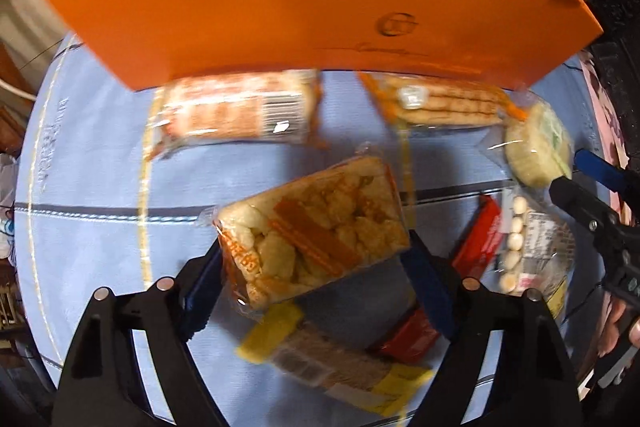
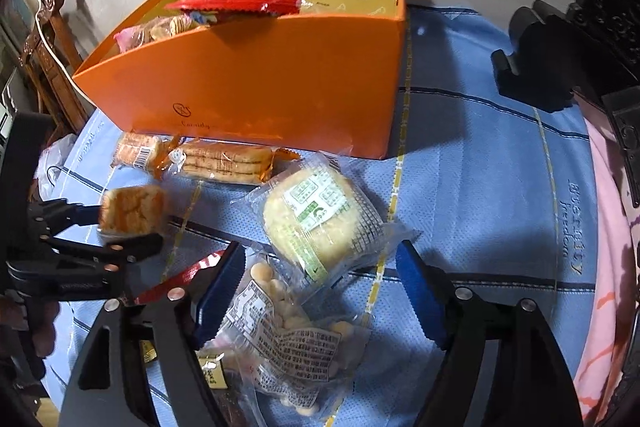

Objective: Organize snacks
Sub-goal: 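Grasp the orange cheese cracker pack with the left tool while the right grasps the round bun bag, then carry both packs into the orange box and open both tools, then withdraw both open tools back over the remaining snacks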

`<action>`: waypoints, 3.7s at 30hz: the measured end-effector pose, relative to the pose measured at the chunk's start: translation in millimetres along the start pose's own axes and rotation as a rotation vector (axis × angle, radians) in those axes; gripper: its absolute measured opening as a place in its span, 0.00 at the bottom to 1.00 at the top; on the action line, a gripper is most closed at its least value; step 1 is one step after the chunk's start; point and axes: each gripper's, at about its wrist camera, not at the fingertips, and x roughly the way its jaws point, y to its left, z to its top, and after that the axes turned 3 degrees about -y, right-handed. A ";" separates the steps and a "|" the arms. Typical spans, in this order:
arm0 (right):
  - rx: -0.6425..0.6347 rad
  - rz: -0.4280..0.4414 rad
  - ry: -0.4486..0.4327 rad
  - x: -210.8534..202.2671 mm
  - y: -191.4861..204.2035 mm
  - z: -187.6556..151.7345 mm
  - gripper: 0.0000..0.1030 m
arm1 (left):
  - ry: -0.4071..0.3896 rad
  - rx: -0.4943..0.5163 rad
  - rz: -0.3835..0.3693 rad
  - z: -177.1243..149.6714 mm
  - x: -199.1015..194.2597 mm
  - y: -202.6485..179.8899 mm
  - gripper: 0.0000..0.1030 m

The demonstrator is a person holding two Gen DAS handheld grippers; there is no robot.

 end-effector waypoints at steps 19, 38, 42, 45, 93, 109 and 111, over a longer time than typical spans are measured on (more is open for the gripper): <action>-0.056 -0.088 0.038 37.5 6.7 13.3 0.85 | -0.004 0.001 -0.014 -13.8 -4.6 13.3 0.78; 0.005 -0.034 -0.068 -26.0 24.6 3.5 0.62 | -0.052 0.012 -0.014 -14.9 -28.2 19.7 0.78; -0.011 -0.027 -0.105 -51.8 29.1 10.0 0.62 | -0.100 0.039 -0.011 -16.2 -57.8 19.4 0.78; -0.024 -0.029 -0.147 -77.5 31.2 24.9 0.62 | -0.153 0.058 -0.021 -12.9 -86.4 20.8 0.78; 0.058 -0.133 -0.307 -128.4 84.8 68.7 0.88 | -0.359 -0.003 -0.028 35.8 -177.0 40.4 0.96; 0.069 -0.172 -0.209 -165.0 127.9 -76.6 0.91 | -0.280 0.062 -0.065 -101.8 -193.2 41.7 0.96; 0.070 -0.189 -0.187 -160.0 127.0 -89.9 0.91 | -0.255 0.075 -0.045 -112.4 -183.8 40.2 0.96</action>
